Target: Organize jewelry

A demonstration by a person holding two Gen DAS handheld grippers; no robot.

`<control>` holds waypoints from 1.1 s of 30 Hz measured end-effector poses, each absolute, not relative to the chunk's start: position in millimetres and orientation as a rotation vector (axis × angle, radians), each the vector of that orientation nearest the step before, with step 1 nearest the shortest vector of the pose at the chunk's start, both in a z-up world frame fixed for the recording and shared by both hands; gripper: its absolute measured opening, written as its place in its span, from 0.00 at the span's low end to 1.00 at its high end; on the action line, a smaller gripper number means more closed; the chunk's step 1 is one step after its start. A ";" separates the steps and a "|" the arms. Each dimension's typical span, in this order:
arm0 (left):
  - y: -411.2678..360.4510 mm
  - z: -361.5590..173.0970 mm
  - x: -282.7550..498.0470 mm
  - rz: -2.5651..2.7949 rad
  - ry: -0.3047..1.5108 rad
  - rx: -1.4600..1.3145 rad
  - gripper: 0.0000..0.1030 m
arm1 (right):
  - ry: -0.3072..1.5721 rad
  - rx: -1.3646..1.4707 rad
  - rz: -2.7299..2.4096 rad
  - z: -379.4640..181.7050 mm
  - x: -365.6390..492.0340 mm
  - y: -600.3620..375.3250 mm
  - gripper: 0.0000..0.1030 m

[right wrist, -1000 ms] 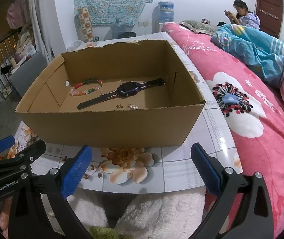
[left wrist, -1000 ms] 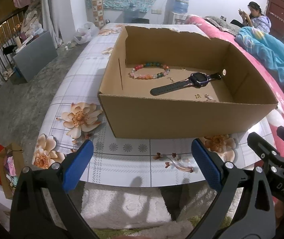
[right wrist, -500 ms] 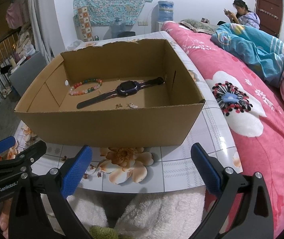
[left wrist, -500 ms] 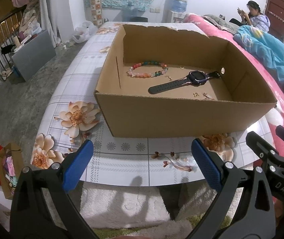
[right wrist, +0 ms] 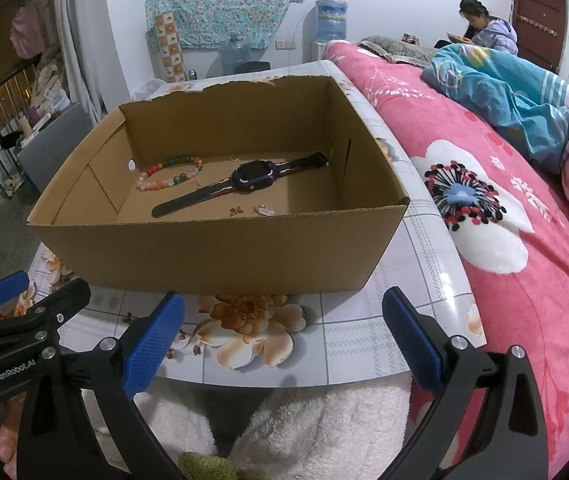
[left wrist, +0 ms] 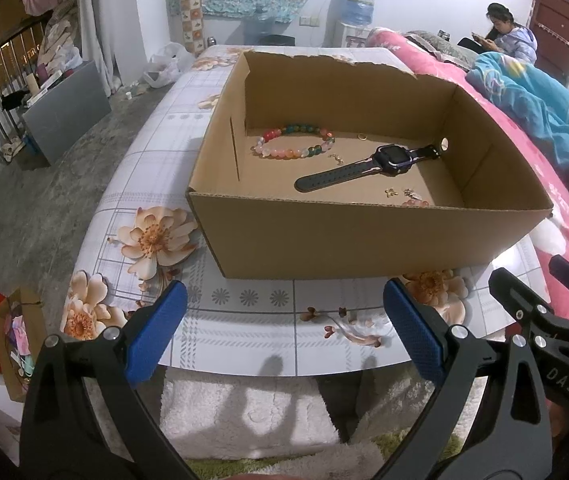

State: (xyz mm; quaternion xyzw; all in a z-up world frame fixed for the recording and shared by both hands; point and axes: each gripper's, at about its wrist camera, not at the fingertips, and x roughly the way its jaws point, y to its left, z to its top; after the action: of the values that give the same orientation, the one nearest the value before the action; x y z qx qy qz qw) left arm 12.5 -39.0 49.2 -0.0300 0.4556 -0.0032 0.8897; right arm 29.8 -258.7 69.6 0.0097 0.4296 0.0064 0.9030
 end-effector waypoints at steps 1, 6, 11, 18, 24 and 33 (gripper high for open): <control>-38.6 49.7 12.4 -0.007 0.947 -0.063 0.92 | 0.888 0.019 0.013 69.7 29.8 -258.9 0.94; -39.1 50.0 13.1 -0.007 0.944 -0.063 0.92 | 0.888 0.020 0.013 69.1 29.7 -258.7 0.94; -38.8 50.3 12.6 -0.006 0.944 -0.063 0.92 | 0.888 0.019 0.014 69.2 29.7 -258.6 0.94; -39.5 50.4 12.8 -0.005 0.944 -0.064 0.92 | 0.889 0.021 0.013 69.5 29.5 -258.2 0.94; -39.4 50.2 13.1 -0.006 0.946 -0.064 0.92 | 0.893 0.019 0.015 67.0 29.5 -259.5 0.94; -38.5 50.4 12.8 -0.007 0.945 -0.064 0.92 | 0.894 0.020 0.014 67.0 29.4 -260.1 0.94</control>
State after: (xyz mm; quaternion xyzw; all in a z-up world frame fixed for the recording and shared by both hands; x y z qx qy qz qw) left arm 12.8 -38.5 50.4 -0.0307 0.4553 -0.0033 0.8898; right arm 29.4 -260.1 67.0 0.0095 0.4324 0.0069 0.9016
